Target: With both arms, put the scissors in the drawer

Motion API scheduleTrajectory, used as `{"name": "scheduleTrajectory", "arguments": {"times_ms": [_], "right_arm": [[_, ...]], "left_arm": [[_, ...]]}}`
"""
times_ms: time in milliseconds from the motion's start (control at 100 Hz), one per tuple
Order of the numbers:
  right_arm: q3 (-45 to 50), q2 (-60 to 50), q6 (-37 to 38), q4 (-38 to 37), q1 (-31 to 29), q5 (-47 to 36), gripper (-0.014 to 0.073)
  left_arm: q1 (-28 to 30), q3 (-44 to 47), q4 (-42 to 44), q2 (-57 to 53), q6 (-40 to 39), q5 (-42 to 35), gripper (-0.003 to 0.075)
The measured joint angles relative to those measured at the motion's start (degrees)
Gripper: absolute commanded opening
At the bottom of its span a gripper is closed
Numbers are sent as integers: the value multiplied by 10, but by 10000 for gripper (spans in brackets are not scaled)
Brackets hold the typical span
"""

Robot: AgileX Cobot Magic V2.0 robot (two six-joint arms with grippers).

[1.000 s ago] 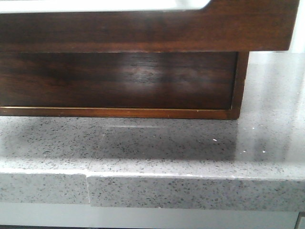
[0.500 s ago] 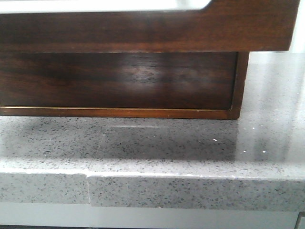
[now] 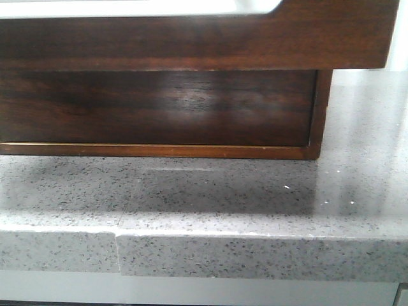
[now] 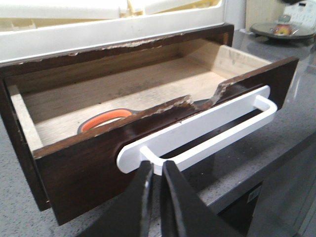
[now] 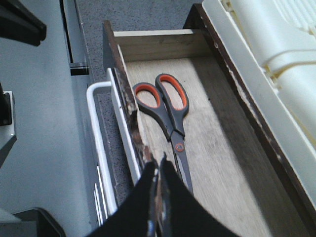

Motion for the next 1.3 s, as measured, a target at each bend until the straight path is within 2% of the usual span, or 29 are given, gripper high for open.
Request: {"name": "scheduleTrajectory", "arguments": {"times_ms": [270,460,1110,1210,1300], "right_arm": [[250,-243,0,-12,0,-178,-46],[351,-348,0,-26,0,-243,-46],[367,-367,0,-32,0,-264,-46],[368,-367,0,-32,0,-264,-46],[368,-367,0,-32,0,-264,-46]], "left_arm": [[0,0,15,0,0,-2,8],[0,0,15,0,1,-4,8],[0,0,17,0,1,-5,8],[0,0,39,0,1,-7,8],[0,11,85,-3,1,-44,8]]}}
